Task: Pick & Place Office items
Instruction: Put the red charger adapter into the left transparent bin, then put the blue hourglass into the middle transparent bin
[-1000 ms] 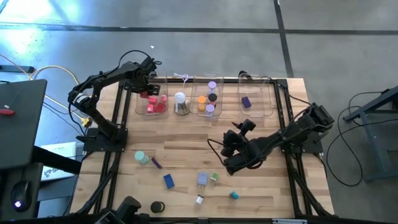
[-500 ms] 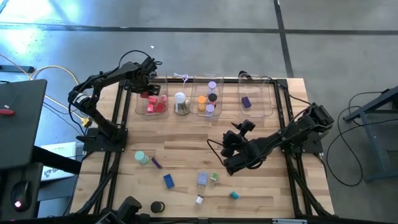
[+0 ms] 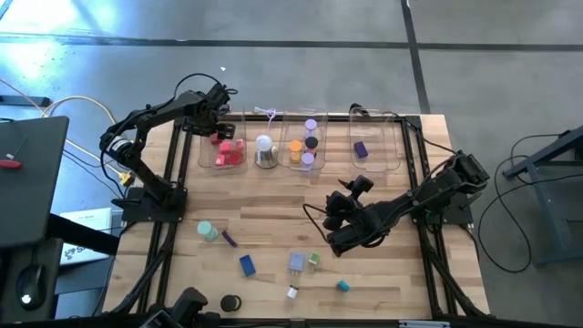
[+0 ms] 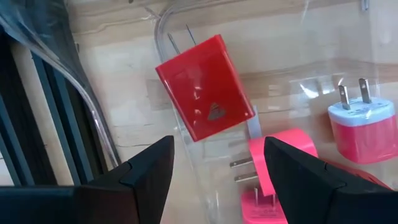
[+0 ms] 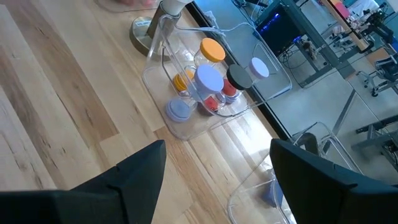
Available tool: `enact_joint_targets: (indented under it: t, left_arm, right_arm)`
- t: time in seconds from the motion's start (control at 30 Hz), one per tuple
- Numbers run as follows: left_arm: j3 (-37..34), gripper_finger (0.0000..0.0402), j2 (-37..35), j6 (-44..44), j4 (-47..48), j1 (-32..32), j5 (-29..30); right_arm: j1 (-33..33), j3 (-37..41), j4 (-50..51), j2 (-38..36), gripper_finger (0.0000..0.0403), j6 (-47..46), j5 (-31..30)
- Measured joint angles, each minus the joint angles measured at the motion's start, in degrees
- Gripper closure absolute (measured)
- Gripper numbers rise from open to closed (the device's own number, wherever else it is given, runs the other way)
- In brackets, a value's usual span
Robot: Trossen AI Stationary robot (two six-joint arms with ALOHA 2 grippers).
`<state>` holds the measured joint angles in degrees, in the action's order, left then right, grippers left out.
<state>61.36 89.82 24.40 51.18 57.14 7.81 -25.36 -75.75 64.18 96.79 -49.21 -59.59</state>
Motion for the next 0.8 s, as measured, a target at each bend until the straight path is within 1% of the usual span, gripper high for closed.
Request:
enact_joint_targets:
  t: [0.1,0.23,0.3,0.4,0.5,0.57,0.67,0.73,0.8]
  left_arm:
    - [0.00,0.0162,0.00,-0.34,0.22,0.00,-1.36]
    - [0.24,0.0162,-0.02,-4.37,1.53,0.00,-7.70]
    - [0.58,0.0162,-0.10,-4.68,2.77,-0.04,-9.93]
    - [0.70,0.0162,-0.98,-7.22,3.43,-0.62,-10.46]
    - [0.79,0.0162,-2.53,-10.98,3.51,-2.06,-8.94]
    - [0.79,0.0162,-4.06,-14.98,3.45,-3.74,-6.27]
    - [0.79,0.0162,-7.14,-18.34,3.55,-7.47,-1.29]
    - [0.83,0.0162,-9.34,-18.56,3.57,-10.72,-0.13]
    - [0.83,0.0162,-11.47,-18.71,3.67,-14.39,-0.27]
  right_arm:
    - [0.00,0.00,0.00,0.00,0.0125,0.00,0.00]
    - [-0.02,0.00,-0.41,0.00,0.0125,0.69,0.08]
    - [-0.02,-0.02,-1.42,0.00,0.0125,1.77,0.75]
    - [-0.02,-0.02,-3.59,0.00,0.0125,4.34,1.65]
    - [-0.14,-0.02,-6.40,0.00,0.0125,6.89,3.30]
    - [-0.25,-0.04,-9.58,-0.02,0.0125,9.03,6.26]
    - [-1.07,-0.04,-13.79,-0.96,0.0125,14.06,13.95]
    - [-1.54,-0.06,-16.65,-1.68,0.0125,18.37,20.38]
    - [-1.98,-0.07,-18.95,-1.79,0.0125,22.79,26.43]
